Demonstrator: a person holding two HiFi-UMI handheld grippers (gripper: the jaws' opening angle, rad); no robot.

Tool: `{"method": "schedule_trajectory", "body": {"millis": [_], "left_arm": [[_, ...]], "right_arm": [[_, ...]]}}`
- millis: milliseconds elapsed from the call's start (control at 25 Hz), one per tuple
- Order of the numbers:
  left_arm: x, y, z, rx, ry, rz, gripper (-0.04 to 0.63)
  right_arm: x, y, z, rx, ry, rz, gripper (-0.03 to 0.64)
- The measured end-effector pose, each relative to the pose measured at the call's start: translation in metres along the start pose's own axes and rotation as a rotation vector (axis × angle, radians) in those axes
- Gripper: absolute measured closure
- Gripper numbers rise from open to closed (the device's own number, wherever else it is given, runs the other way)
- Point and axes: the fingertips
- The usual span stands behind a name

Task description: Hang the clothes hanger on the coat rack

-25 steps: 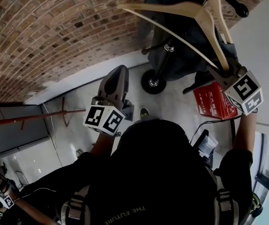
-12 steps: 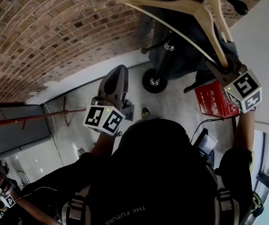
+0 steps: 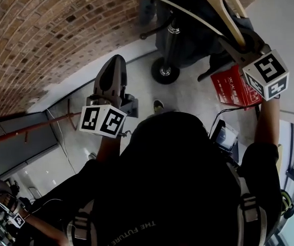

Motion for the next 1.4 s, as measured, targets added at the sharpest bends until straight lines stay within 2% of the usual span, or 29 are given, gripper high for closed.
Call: {"method": "schedule_trajectory", "body": {"millis": [200,840,1280,1400], "left_arm": [[0.002,-0.008,-0.006,0.006,0.01,0.0,0.574],[0.007,-0.026,-0.016,0.015,0.024,0.01,0.574],[0.008,-0.036,-0.017,0.023,0.025,0.008,0.574],[0.007,-0.038,-0.017,0.025,0.026,0.003,0.574]], "right_arm": [[-0.004,-0.005,-0.001,0.0,-0.033,-0.028,0.497],[-0.017,-0.009,-0.001,0.027,-0.131,0.016,0.482],[-0.037,-0.013,0.011,0.039,-0.229,0.019,0.479],[-0.043,-0.016,0.015,0.034,-0.256,-0.007,0.477]]}}
Point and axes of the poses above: the fingertips, and each gripper's own axes: x forward along the fingers, y to its left, z out of its top
